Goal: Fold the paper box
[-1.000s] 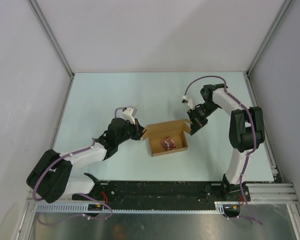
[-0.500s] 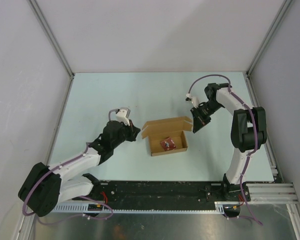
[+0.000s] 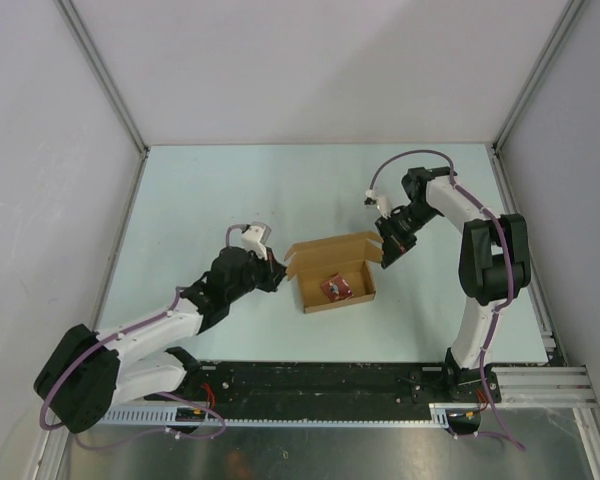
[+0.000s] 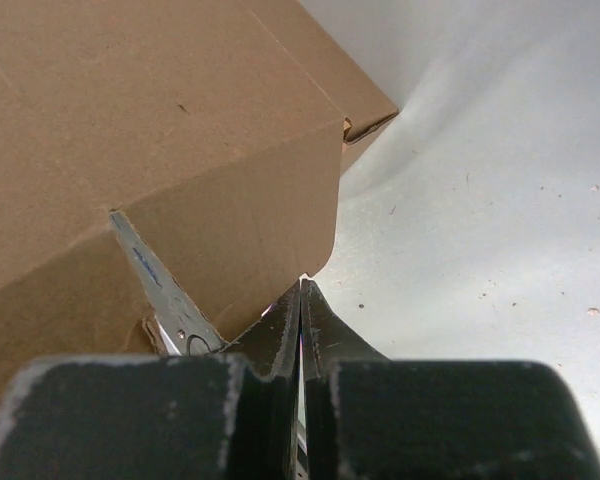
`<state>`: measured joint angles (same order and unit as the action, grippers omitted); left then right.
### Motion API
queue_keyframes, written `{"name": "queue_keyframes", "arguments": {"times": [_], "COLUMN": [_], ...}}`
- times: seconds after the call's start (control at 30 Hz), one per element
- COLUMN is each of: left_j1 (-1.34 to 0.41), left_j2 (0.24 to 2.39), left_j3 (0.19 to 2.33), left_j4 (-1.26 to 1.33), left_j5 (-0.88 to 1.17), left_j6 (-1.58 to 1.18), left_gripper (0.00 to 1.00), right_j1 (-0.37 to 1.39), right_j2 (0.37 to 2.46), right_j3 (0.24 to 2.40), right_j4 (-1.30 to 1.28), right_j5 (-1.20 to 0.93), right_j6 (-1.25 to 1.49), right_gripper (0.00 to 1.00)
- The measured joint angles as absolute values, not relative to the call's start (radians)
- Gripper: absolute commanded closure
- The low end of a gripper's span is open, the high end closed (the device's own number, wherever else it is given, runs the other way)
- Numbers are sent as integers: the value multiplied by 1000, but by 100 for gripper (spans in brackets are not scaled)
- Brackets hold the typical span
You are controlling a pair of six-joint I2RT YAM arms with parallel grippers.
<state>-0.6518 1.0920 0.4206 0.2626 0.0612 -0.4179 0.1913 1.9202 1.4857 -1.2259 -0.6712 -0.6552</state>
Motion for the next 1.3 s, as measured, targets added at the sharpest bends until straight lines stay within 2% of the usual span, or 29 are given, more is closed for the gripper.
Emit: {"name": "queue_keyframes", "arguments": {"times": [1.3], "left_j1": [-723], "left_j2": [1114], "left_j3": [413], "left_j4": [332], "left_j5": [106], "left_j6": [-469], "left_gripper": [100], "right_j1": [283], "right_j2": [1913], "right_j3": [1470], "right_j4": [-1277], "right_j5": [-769], "right_j6": [-693], "right_gripper": [100]}}
